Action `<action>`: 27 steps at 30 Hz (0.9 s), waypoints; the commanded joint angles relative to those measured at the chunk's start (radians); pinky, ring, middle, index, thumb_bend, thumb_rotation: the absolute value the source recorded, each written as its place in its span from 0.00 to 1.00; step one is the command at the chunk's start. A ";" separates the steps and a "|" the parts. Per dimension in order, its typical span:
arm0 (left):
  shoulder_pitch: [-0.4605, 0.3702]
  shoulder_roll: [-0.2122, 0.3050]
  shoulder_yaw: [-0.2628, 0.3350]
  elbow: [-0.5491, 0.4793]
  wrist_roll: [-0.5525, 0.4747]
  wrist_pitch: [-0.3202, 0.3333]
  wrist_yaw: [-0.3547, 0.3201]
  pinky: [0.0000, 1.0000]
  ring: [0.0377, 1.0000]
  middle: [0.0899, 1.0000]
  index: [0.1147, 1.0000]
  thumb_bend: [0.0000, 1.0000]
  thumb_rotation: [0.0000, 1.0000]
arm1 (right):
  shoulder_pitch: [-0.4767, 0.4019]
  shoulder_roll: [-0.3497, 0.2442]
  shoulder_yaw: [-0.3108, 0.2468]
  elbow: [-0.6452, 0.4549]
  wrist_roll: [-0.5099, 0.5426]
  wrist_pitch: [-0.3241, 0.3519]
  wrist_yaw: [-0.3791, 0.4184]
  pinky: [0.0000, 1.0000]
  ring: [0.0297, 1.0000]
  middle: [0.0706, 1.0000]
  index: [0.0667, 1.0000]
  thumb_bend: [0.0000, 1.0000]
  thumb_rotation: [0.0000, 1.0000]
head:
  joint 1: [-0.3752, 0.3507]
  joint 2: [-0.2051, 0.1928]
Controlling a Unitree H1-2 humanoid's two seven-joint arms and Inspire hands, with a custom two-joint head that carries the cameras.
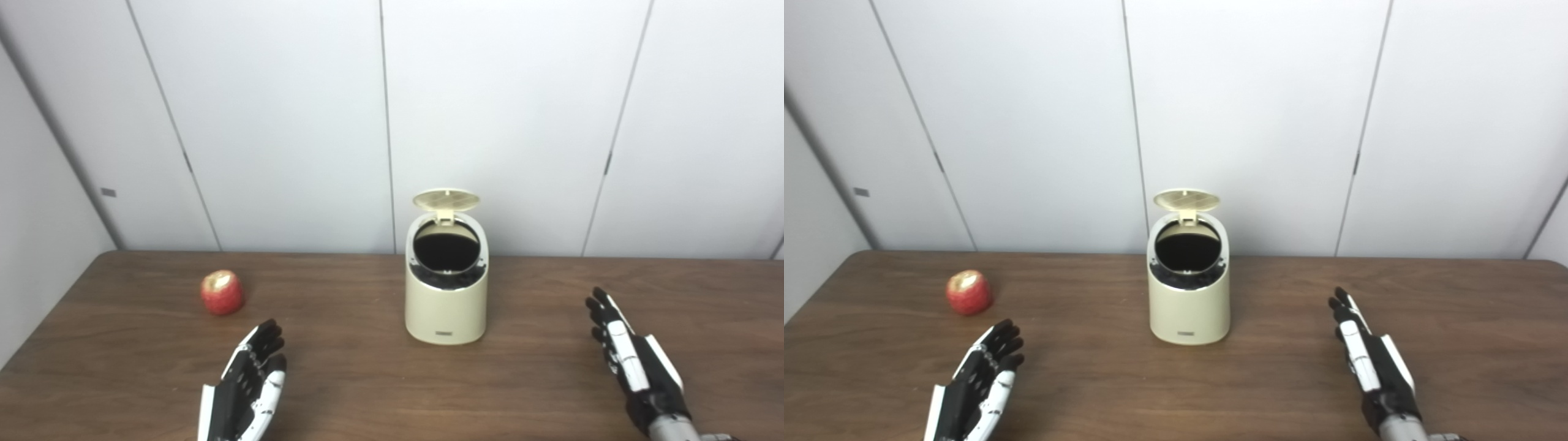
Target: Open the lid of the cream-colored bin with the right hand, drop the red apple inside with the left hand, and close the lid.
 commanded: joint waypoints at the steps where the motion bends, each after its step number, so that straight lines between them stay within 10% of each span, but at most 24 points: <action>1: 0.030 0.019 0.011 0.007 0.040 0.010 0.013 0.77 0.81 0.82 0.83 0.45 0.47 | -0.016 -0.022 -0.006 -0.012 -0.006 -0.077 -0.001 1.00 0.99 0.97 1.00 0.55 1.00 | 0.014 0.001; 8: 0.001 0.056 0.077 -0.099 0.160 0.105 0.065 0.76 0.80 0.81 0.82 0.59 0.32 | -0.011 -0.043 -0.012 0.026 0.010 -0.151 0.006 1.00 0.99 0.97 1.00 0.53 1.00 | 0.138 -0.018; 17: -0.054 0.149 0.173 -0.109 0.226 0.181 0.114 0.73 0.79 0.81 0.83 0.68 0.14 | 0.008 -0.029 -0.005 -0.116 0.018 -0.012 0.000 0.90 0.93 0.92 0.96 0.55 1.00 | 0.211 -0.032; 27: -0.126 0.237 0.191 -0.118 0.365 0.407 0.112 0.74 0.89 0.91 0.90 0.84 0.25 | 0.017 -0.033 0.002 -0.197 0.009 0.051 0.005 0.81 0.90 0.90 0.93 0.54 1.00 | 0.253 -0.033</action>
